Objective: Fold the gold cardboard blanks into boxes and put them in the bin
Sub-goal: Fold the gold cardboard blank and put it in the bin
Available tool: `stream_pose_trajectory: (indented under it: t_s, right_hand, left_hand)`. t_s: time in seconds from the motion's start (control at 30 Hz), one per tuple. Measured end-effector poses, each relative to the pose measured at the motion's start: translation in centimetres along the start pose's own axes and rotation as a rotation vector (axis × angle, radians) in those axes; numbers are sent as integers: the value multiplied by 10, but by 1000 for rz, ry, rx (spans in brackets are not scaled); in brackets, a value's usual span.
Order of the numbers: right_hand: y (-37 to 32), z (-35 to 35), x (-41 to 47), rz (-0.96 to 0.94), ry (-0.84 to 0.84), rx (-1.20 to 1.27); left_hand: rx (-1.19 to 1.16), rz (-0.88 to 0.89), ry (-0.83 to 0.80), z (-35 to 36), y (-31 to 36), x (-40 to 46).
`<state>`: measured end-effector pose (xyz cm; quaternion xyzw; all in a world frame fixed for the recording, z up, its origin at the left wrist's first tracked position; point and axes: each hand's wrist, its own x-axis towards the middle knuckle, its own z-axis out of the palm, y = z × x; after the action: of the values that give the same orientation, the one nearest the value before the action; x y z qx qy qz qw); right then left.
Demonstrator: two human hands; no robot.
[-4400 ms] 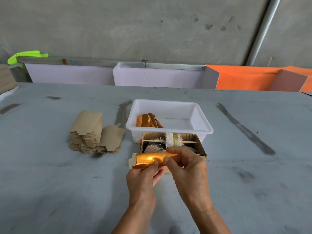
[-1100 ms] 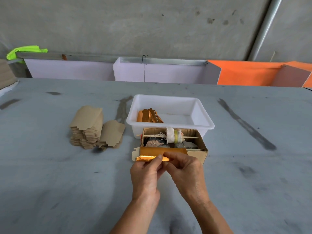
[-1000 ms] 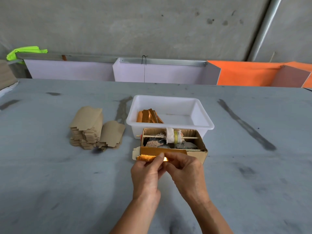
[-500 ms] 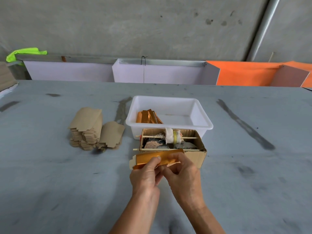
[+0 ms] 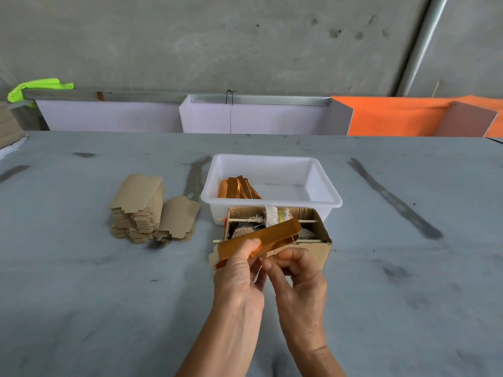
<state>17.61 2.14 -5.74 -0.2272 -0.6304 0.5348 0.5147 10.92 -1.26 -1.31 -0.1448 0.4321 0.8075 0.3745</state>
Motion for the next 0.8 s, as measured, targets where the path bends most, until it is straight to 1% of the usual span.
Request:
stream_pose_trajectory:
  t_s: [0.1, 0.27, 0.4, 0.53, 0.67, 0.73, 0.77, 0.8]
  right_hand:
    - [1, 0, 3, -95, 34, -92]
    - [-1, -1, 8, -105, 87, -43]
    - [-3, -2, 11, -119, 79, -28]
    - [-3, -6, 14, -143, 19, -27]
    - [1, -15, 17, -45, -132, 120]
    - [1, -19, 18, -31, -203, 140]
    - [-1, -21, 20, -71, -222, 109]
    - [-2, -24, 22, -171, -231, 20]
  left_hand:
    - [23, 3, -28, 2, 2, -7]
    - [68, 3, -39, 5, 6, -16]
    - [74, -32, -46, 8, 9, -21]
    - [87, -113, -39, 8, 11, -24]
    - [107, -189, -53, 4, 13, -23]
    - [116, -210, -56, 2, 12, -22]
    - [125, -221, -51, 1, 12, -22]
    - [142, -235, -44, 1, 11, -23]
